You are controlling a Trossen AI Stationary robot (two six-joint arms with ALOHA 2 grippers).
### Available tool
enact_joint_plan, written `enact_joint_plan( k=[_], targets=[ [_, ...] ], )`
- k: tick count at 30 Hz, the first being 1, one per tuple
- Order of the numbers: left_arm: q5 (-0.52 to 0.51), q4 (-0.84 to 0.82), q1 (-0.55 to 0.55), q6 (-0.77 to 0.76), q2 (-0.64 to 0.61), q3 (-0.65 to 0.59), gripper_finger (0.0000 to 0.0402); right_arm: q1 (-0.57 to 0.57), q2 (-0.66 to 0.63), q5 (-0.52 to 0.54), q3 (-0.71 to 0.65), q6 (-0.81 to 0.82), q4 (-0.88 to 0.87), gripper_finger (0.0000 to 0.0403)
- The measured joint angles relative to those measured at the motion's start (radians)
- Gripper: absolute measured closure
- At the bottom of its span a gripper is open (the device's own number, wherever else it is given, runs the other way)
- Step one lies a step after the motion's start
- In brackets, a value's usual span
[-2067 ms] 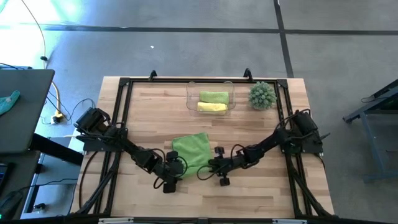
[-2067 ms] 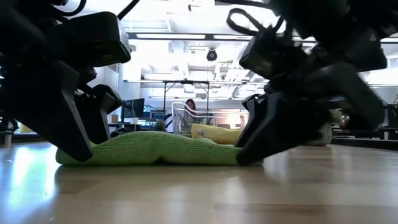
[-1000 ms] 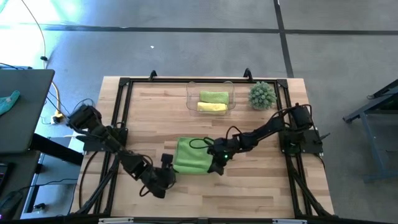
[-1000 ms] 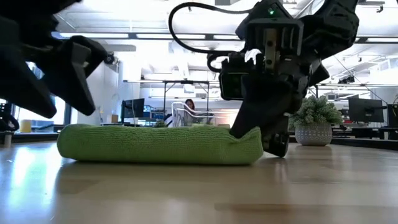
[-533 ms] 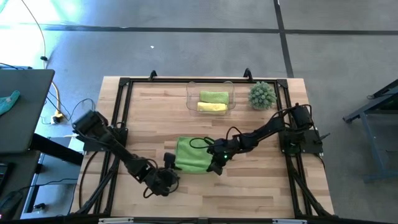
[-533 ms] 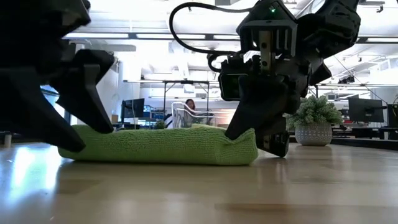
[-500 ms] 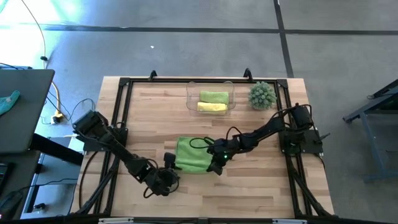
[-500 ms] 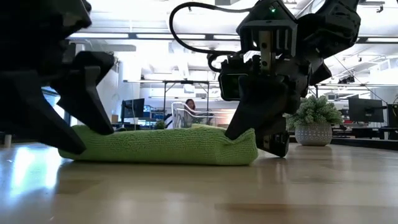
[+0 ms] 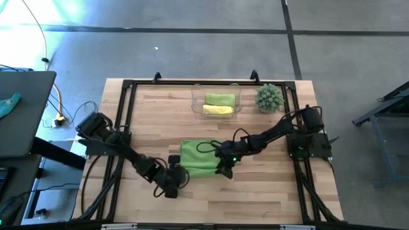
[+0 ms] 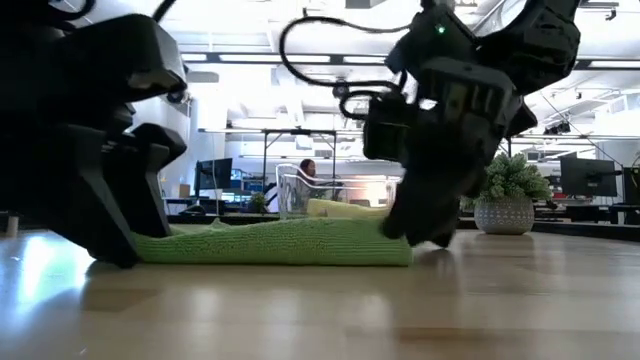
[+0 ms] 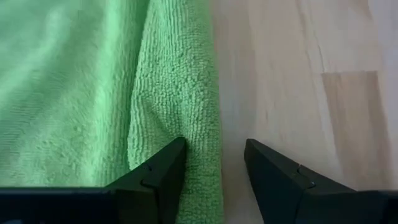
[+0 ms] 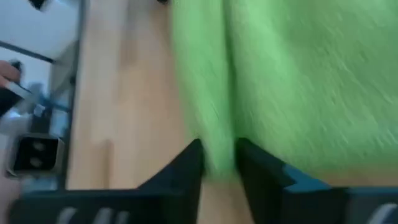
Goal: Roll microfiber towels into tight, uniform cylinder then place into a basket
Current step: Roll the green microfiber towel
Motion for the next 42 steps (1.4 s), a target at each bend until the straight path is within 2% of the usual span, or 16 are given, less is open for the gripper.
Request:
enact_joint_plan(
  k=[4,7,12,16,20,24,30,42],
  targets=[
    [0.029,-0.006,0.014,-0.038,0.0,0.0,0.0258,-0.023,-0.105,-0.071,-0.001,-0.069,-0.069,0.0256],
    [0.031,-0.007,0.02,-0.067,0.0,0.0,0.0264,-0.006,-0.18,-0.033,0.001,-0.189,-0.134,0.0245],
    [0.042,-0.004,0.039,-0.131,0.0,0.0,0.0266,0.142,-0.236,0.199,0.003,-0.547,-0.098,0.0244],
    [0.055,0.015,0.052,-0.141,0.002,-0.002,0.0266,0.264,-0.18,0.443,0.002,-0.775,-0.066,0.0243],
    [0.066,0.018,0.058,-0.142,0.002,-0.002,0.0266,0.32,-0.091,0.572,0.002,-0.914,0.016,0.0243],
    [0.065,0.022,0.058,-0.16,0.002,-0.002,0.0266,0.332,-0.036,0.596,0.003,-0.932,0.064,0.0243],
    [0.065,0.033,0.058,-0.169,0.002,-0.003,0.0266,0.309,0.014,0.674,0.003,-0.844,0.067,0.0243],
    [0.065,0.044,0.058,-0.236,-0.005,-0.005,0.0266,0.251,0.051,0.639,0.009,-0.573,0.035,0.0243]
  ],
)
